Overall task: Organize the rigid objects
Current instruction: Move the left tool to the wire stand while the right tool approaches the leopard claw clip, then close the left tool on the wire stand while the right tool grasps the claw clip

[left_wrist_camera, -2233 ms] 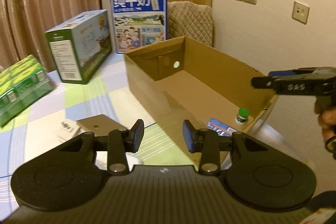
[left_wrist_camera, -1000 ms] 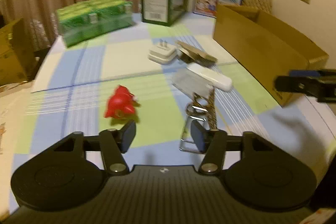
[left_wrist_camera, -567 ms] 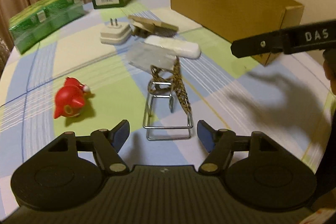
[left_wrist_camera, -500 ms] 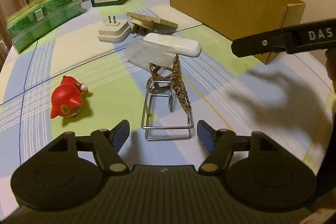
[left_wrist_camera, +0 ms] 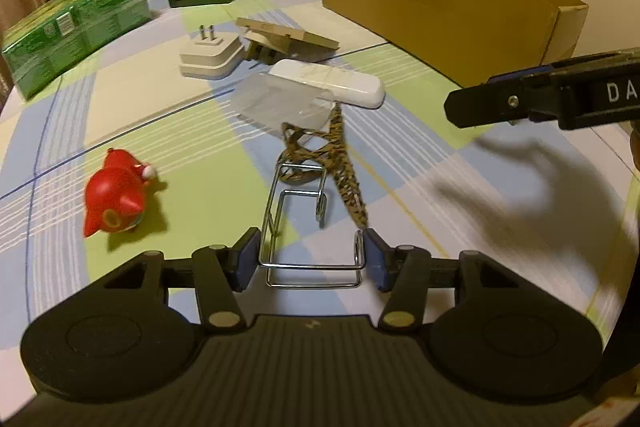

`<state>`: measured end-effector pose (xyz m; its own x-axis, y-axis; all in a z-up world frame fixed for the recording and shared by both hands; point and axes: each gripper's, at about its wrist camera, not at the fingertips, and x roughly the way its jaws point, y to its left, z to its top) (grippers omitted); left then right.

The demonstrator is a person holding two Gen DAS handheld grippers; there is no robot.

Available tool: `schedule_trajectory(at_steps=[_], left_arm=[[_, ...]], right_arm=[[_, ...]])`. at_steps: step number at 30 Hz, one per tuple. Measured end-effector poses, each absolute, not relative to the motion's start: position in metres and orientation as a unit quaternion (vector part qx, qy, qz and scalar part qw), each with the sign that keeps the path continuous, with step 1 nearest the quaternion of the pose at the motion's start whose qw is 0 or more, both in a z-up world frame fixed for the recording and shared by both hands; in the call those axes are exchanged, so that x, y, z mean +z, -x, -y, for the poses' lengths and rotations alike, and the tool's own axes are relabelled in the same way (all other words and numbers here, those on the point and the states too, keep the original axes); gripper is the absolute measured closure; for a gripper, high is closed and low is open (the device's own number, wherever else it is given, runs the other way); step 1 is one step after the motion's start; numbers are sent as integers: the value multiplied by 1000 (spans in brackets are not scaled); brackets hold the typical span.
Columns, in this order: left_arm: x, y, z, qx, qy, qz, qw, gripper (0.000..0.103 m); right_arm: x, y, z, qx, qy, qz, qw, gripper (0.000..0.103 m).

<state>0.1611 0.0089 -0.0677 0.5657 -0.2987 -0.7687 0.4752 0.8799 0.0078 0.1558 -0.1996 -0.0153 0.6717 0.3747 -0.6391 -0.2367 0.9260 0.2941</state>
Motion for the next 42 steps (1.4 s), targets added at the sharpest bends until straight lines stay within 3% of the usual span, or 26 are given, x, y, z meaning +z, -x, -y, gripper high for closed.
schedule_trajectory(at_steps=[16, 24, 26, 28, 32, 35, 42], left_arm=[[-62, -166, -56, -90, -53, -414, 904, 54], [-67, -167, -52, -101, -53, -419, 901, 53], [-67, -166, -50, -104, -54, -419, 900, 53], [-67, -167, -48, -107, -55, -419, 900, 53], [-68, -167, -45, -112, -58, -420, 899, 53], [-69, -166, -44, -119, -57, -423, 896, 46], [-69, -166, -42, -120, -58, -422, 897, 46]], right_arm=[[-40, -177, 148, 209, -82, -388, 894, 37], [-63, -205, 137, 208, -91, -415, 881, 65], [-65, -207, 135, 205, -76, -416, 883, 87], [-64, -206, 135, 203, -68, -415, 884, 98], [-60, -200, 144, 188, -53, -429, 882, 101], [-55, -190, 153, 172, -24, -432, 885, 101], [-53, -176, 169, 136, 4, -429, 893, 101]])
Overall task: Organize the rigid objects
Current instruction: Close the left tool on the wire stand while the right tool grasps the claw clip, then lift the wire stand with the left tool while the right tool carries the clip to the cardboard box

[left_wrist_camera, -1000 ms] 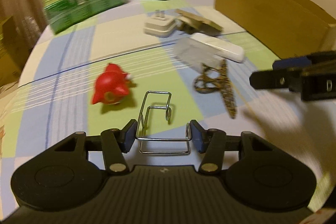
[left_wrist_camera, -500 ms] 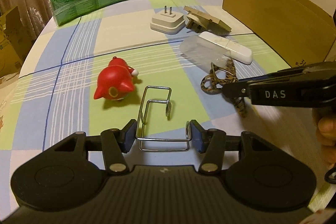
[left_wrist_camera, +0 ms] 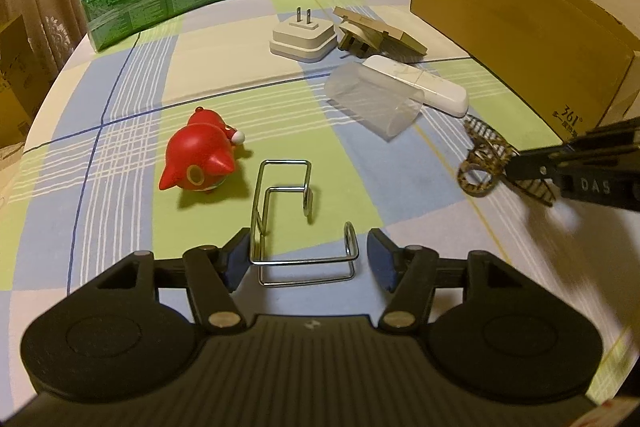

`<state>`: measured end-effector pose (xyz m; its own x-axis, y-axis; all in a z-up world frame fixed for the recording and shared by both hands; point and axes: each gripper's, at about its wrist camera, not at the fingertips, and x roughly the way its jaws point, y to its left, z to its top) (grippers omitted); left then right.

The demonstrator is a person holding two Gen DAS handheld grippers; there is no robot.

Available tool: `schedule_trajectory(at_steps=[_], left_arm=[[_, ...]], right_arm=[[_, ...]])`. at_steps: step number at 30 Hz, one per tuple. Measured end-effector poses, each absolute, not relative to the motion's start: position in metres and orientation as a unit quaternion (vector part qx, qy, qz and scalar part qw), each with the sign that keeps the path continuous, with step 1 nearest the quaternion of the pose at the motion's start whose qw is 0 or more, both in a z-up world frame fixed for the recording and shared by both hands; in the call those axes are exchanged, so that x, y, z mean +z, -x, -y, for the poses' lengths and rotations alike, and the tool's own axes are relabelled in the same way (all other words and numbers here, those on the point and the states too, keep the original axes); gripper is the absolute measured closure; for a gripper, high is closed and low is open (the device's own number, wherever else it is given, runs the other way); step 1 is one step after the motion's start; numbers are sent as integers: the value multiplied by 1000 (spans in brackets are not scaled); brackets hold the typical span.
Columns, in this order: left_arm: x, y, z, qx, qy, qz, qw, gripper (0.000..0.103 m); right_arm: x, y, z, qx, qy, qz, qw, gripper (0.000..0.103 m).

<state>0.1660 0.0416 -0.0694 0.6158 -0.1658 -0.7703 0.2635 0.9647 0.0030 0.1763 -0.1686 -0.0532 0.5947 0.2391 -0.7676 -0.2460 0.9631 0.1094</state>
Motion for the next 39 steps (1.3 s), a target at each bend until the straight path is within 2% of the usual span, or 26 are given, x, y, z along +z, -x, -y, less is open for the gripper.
schedule_trajectory(at_steps=[13, 15, 39], left_arm=[[-70, -167, -41, -120, -62, -415, 900, 47], [-71, -167, -40, -117, -64, -417, 899, 53], [-39, -156, -24, -120, -44, -387, 913, 54]], right_arm=[[-55, -171, 166, 137, 12, -427, 894, 101], [-55, -172, 167, 137, 10, -427, 894, 101], [-20, -156, 172, 140, -1, -366, 920, 102]])
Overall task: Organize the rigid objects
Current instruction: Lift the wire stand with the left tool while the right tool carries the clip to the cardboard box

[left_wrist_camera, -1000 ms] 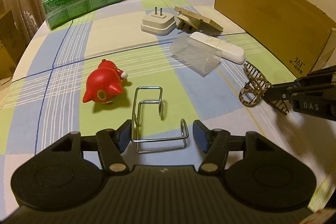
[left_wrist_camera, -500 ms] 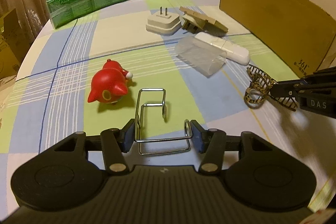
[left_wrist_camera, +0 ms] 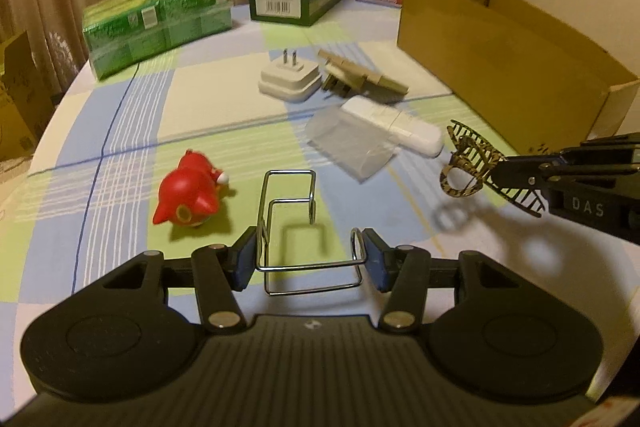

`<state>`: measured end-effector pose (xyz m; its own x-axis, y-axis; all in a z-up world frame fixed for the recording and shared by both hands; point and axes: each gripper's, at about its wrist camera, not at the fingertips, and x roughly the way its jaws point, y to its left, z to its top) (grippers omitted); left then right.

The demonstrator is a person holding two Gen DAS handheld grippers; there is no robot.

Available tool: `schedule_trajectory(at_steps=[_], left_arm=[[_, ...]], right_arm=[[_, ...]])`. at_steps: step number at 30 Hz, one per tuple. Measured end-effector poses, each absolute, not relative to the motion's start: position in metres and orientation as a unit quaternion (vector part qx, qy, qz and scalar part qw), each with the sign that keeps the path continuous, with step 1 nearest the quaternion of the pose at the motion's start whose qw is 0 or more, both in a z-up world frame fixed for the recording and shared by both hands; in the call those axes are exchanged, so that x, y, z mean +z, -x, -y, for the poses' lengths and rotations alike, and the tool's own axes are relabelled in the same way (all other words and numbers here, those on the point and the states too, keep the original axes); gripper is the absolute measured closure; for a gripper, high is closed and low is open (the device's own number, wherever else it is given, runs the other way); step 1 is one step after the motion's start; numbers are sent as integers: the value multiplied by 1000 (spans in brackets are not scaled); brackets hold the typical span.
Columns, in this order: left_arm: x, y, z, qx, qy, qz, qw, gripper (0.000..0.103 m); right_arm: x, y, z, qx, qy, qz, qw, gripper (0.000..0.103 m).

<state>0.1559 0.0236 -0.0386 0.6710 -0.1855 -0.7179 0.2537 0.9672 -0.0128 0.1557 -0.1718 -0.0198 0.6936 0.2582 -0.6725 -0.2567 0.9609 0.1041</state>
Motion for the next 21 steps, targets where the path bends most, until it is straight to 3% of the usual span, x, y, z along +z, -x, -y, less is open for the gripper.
schedule_trajectory(at_steps=[21], left_arm=[[50, -103, 39, -117, -36, -329, 937, 54]], right_arm=[[79, -95, 234, 120, -19, -283, 951, 102]])
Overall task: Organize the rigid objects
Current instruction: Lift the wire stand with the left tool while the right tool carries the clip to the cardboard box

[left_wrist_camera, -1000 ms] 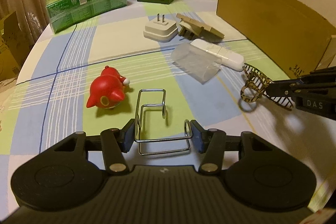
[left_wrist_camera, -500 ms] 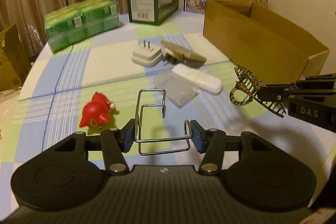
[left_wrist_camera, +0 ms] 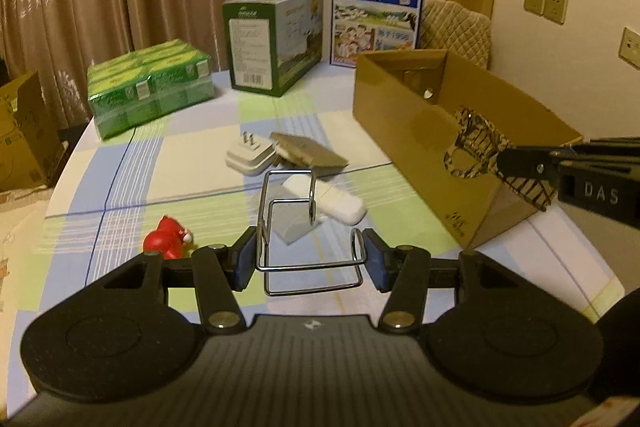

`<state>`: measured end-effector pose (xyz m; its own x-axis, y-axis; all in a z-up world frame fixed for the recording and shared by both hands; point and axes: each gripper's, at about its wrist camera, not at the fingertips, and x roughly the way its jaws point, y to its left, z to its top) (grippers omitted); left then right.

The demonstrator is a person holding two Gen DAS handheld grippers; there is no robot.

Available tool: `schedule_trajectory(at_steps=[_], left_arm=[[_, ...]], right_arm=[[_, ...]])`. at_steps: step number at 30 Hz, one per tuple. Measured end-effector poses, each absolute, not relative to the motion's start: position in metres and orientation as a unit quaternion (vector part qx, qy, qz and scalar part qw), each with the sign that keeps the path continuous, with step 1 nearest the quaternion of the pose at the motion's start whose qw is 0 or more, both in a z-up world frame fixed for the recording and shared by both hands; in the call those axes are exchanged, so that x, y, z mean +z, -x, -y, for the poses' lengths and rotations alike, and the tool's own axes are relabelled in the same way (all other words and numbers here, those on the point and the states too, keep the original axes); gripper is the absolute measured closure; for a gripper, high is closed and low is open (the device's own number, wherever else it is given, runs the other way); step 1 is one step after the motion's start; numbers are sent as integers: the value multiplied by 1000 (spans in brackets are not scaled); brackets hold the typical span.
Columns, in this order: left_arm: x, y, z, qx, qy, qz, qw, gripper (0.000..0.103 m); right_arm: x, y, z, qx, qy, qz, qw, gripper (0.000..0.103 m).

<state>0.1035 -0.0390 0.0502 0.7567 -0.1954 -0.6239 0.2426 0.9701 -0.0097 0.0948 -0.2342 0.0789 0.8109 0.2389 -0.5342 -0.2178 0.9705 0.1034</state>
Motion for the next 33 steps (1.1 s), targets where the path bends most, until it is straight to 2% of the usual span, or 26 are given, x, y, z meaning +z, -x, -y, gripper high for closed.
schedule_trajectory(at_steps=[19, 33], left_arm=[[91, -114, 130, -173, -46, -301, 937, 54], [81, -172, 216, -226, -56, -310, 922, 54]], right_arm=[[118, -105, 347, 61, -24, -260, 963, 102], [87, -148, 416, 29, -44, -292, 955, 102]])
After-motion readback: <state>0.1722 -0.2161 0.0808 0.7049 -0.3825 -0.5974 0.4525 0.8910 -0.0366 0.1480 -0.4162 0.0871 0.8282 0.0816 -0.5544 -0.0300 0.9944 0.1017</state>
